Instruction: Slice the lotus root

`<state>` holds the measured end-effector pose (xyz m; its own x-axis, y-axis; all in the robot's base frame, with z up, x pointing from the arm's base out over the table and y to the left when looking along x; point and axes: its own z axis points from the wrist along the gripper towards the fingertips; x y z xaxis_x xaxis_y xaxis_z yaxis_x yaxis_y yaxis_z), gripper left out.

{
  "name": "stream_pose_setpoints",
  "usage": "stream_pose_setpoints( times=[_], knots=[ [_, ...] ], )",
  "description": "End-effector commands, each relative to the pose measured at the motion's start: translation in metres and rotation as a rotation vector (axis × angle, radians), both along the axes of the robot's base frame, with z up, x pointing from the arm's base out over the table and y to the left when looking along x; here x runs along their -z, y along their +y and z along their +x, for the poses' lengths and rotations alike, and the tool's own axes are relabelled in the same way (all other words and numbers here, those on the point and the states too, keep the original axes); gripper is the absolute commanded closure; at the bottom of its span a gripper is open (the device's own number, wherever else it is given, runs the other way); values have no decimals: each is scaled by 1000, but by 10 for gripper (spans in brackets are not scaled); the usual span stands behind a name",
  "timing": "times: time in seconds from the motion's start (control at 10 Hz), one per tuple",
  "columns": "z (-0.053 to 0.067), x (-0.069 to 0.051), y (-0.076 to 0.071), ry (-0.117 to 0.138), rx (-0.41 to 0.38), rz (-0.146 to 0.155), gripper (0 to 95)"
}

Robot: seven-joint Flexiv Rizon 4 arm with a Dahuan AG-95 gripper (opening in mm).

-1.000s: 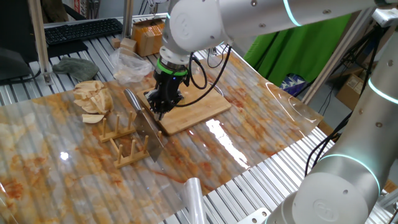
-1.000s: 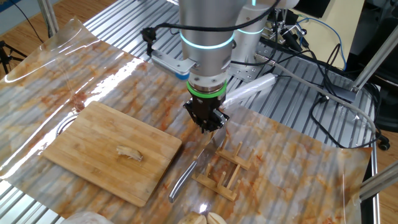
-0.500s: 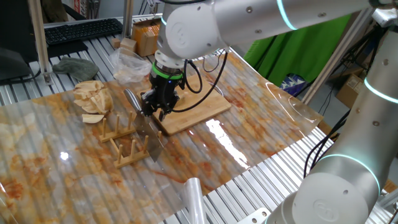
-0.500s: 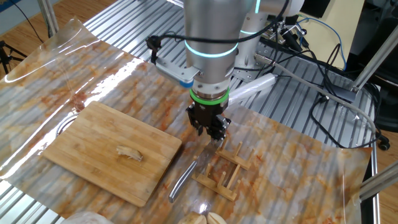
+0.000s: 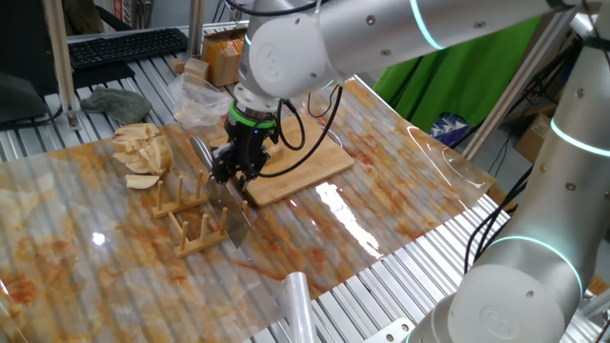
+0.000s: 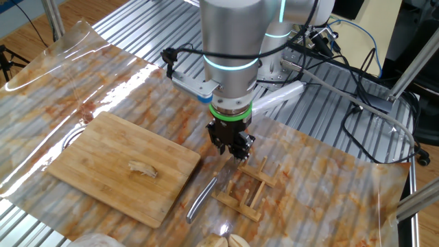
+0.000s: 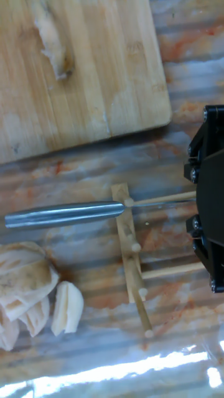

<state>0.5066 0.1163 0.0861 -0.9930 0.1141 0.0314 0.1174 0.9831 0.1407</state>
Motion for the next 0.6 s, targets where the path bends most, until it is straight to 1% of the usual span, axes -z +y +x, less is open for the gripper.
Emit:
stream_pose_setpoints(
  times=[0.1,0.2,0.4,0.5,0.6],
  knots=[
    [1,7,1,-5,2,5,570],
    [2,11,2,-5,5,12,570],
    [5,20,5,-17,7,13,570],
    [6,21,5,-21,10,13,570],
    [7,26,6,-31,16,14,570]
  ],
)
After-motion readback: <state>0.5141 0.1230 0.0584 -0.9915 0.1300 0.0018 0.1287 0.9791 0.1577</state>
